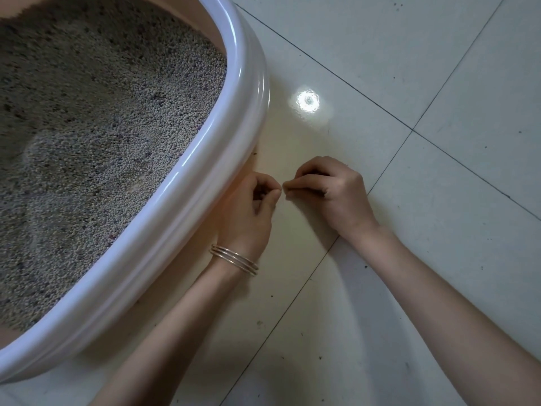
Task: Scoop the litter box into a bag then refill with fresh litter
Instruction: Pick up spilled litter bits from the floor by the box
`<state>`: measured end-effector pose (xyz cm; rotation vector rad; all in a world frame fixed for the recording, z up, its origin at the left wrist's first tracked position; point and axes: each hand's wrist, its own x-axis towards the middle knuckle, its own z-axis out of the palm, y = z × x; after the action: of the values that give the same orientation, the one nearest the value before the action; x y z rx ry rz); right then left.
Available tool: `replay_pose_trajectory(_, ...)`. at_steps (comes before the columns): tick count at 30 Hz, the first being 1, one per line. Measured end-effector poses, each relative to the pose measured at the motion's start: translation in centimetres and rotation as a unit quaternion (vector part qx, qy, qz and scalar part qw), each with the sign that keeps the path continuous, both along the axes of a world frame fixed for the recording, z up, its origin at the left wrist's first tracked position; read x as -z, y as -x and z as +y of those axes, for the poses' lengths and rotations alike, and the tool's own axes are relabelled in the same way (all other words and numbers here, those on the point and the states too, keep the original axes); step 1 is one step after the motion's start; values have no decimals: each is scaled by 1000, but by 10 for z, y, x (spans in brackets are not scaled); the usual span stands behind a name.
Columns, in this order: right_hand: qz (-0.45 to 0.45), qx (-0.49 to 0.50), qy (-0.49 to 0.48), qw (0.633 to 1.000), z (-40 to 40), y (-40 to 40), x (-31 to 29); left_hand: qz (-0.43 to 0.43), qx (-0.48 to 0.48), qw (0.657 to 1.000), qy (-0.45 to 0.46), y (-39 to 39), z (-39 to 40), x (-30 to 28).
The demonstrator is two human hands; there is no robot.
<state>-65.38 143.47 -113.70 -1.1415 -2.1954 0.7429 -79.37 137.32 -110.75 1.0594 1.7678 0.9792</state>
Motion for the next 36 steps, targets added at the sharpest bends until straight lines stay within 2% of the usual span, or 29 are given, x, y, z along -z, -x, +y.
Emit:
replay_pose_trajectory(3,-20,-18,-36,999,0,-2,0,0,2,1000,-2,0,0,0)
replay_pose_trajectory(9,-107,-2,-175,979,-7,2,2,-14,3,1000,-8,0,1,0)
replay_pose_trajectory(13,-147,6,-206,967,-10,5,2,-5,3,1000,-5,0,1,0)
replay_pose_trajectory(18,-141,29,-114,983,-19,-19,-4,-16,-8,1000,11,0,-1,0)
replay_pose_trajectory(21,-88,95,-2,992,-25,-35,-12,-35,-4,999,8,-2,-1,-1)
replay_pose_trajectory(24,-67,105,48,991,-34,-36,-19,-53,-1,999,8,-6,1,-4)
replay_pose_trajectory(27,-5,132,103,986,-35,-25,-32,-62,21,998,10,-8,2,-9)
replay_pose_trajectory(36,37,161,132,977,-25,-21,-84,-3,72,997,-12,-21,3,-54)
